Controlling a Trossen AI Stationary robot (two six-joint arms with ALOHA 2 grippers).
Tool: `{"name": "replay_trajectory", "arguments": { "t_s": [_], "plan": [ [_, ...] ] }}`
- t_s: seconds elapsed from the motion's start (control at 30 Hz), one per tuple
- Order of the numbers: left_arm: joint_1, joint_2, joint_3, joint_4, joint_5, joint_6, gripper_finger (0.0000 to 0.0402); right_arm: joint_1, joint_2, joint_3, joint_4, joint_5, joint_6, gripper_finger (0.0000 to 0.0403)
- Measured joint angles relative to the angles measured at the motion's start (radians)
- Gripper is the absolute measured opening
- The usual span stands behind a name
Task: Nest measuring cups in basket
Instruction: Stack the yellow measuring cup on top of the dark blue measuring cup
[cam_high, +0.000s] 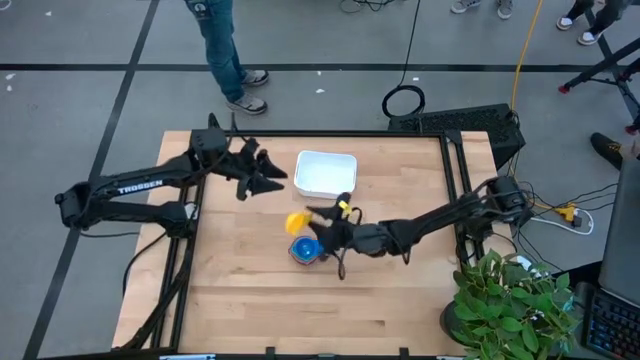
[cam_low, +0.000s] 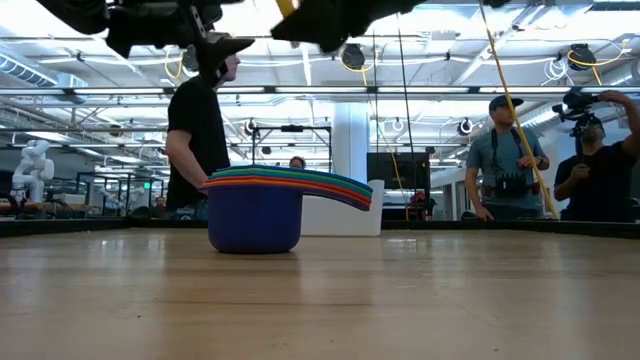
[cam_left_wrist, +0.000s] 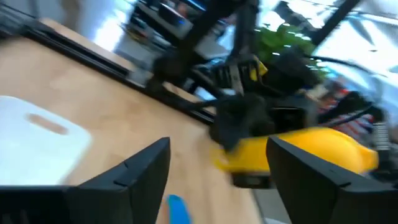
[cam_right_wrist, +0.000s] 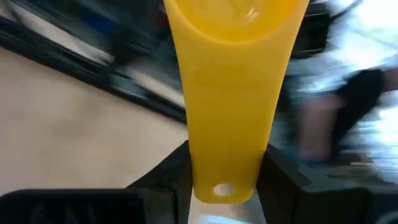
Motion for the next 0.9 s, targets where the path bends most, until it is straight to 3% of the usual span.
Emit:
{"name": "replay_trajectory", "arguments": {
  "t_s": [0.13, 0.27, 0.47, 0.6, 0.9],
  "plan": [
    [0.023, -0.041, 0.000, -0.078, -0.087, 0.086, 0.0241, -0.050, -0.070, 0.033, -0.255, -0.382, 0.410, 0.0123],
    [0.035, -0.088, 0.000, -0.179, -0.185, 0.179, 0.0221, -0.098, -0.116, 0.054, -0.514, -0.567, 0.632, 0.0123],
    [0.035, -0.146, 0.000, -0.361, -0.390, 0.328, 0.0189, -0.101, -0.114, 0.187, -0.986, -0.577, 0.699, 0.0123],
    [0.035, -0.154, 0.000, -0.419, -0.441, 0.356, 0.0170, -0.093, -0.067, 0.308, -1.166, -0.579, 0.709, 0.0123],
    [0.006, -0.154, 0.000, -0.458, -0.441, 0.351, 0.0141, -0.094, 0.020, 0.365, -1.184, -0.698, 0.712, 0.0123]
  ]
}}
